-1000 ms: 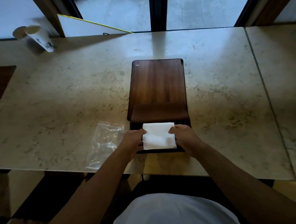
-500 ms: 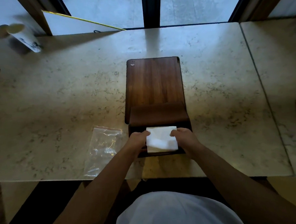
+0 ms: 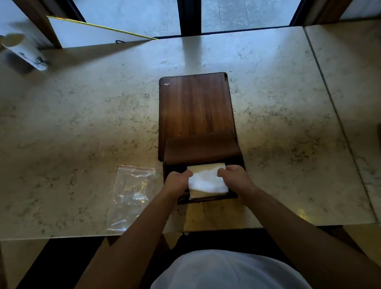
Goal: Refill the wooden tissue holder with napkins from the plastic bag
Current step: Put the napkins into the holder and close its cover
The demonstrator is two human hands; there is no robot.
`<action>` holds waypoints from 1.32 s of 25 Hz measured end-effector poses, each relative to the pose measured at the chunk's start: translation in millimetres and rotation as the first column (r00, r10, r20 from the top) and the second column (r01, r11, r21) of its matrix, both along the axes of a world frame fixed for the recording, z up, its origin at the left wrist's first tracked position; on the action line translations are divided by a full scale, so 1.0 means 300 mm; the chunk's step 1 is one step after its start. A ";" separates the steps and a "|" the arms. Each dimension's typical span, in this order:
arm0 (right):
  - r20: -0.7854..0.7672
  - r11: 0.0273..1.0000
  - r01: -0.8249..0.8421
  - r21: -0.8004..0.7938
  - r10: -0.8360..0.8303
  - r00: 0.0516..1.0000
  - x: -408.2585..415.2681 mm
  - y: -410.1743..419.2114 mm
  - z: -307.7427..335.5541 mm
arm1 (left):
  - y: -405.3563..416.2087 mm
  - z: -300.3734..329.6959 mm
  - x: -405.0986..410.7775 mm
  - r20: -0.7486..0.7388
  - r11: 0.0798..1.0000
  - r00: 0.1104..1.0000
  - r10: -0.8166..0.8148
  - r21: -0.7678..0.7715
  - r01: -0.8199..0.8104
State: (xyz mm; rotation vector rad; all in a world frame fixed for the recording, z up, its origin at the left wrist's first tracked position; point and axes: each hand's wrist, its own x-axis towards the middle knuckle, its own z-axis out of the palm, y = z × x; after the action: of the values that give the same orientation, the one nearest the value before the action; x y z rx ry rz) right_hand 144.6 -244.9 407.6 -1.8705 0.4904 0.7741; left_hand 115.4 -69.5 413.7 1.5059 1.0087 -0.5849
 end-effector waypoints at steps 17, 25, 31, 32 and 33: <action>0.409 0.933 -0.064 -0.353 0.216 0.886 0.174 -0.080 0.152 | 0.181 0.134 0.084 0.304 0.928 0.950 -0.064 0.369 -0.055; 0.199 0.935 -0.140 -0.325 0.212 0.957 0.246 -0.114 0.051 | 0.246 0.012 0.136 0.112 0.870 0.978 -0.177 0.482 0.102; 0.184 0.982 0.005 -0.186 0.030 0.983 0.247 -0.125 0.029 | 0.241 -0.004 0.167 0.165 0.908 0.983 -0.081 0.419 0.005; 0.181 0.983 0.018 -0.183 0.015 0.983 0.246 -0.124 0.027 | 0.243 -0.004 0.173 0.168 0.910 0.983 -0.073 0.415 -0.004; 0.179 0.983 0.033 -0.180 0.000 0.984 0.245 -0.123 0.028 | 0.244 -0.004 0.179 0.172 0.913 0.983 -0.065 0.409 -0.011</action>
State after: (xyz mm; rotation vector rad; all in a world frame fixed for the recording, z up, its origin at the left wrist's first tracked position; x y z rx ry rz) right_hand 218.2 -281.8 415.9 -2.0813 0.4751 0.5584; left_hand 169.0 3.6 412.5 1.9075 1.0078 -0.2524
